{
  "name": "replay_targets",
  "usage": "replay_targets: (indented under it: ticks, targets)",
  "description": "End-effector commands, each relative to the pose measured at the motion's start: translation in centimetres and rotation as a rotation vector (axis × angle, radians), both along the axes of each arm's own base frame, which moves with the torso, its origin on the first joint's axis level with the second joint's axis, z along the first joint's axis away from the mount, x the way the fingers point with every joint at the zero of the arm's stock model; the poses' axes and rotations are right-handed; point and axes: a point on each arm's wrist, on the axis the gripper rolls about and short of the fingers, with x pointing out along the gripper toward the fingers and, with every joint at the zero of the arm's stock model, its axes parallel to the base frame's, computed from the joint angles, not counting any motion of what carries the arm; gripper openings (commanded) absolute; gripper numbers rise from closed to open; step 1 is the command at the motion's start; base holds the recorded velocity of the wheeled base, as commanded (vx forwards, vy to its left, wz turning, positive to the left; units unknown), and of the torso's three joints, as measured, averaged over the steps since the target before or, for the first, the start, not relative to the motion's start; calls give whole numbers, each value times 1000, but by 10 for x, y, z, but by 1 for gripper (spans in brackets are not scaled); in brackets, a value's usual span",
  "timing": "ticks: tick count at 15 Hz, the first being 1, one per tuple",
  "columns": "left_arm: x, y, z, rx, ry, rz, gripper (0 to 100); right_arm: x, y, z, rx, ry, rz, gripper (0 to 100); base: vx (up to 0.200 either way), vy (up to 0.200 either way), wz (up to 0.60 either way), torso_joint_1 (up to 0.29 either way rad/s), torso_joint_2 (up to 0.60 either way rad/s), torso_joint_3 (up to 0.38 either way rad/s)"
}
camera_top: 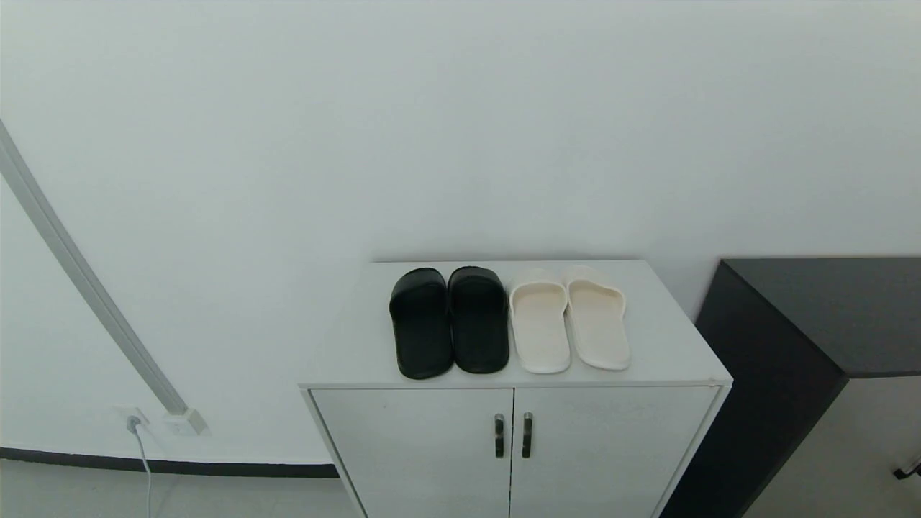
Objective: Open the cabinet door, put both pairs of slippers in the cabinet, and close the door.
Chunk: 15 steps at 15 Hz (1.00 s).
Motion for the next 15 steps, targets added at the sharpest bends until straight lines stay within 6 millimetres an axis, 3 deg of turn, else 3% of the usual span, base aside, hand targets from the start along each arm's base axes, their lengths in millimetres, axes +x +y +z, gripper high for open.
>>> replay_targets:
  ticks: [1, 10, 11, 12, 13, 15]
  targets:
    - [0, 0, 0, -1, 1, 1, 0, 0, 0, 0, -1, 1, 1, 100, 0, 0, 0, 0, 0, 0]
    - [0, 0, 0, -4, 1, 1, 0, 0, 0, 2, 5, -16, -13, 100, 0, 0, 0, 0, 0, 0]
    - [0, 0, 0, -5, 1, 1, 0, -9, 0, 36, 58, -111, -17, 100, 0, 0, 0, 0, 0, 0]
    - [0, 0, 0, -4, 1, 0, 0, -10, -1, 67, 135, -65, -11, 100, 0, 0, 0, 0, 0, 0]
    - [0, 0, 0, -4, 2, 0, 0, -7, -1, 73, 134, -5, -9, 100, 0, 0, 0, 0, 0, 0]
    - [0, 0, 0, -5, 1, 1, 0, 8, 0, 55, 103, 153, 41, 100, 0, 0, 0, 0, 0, 0]
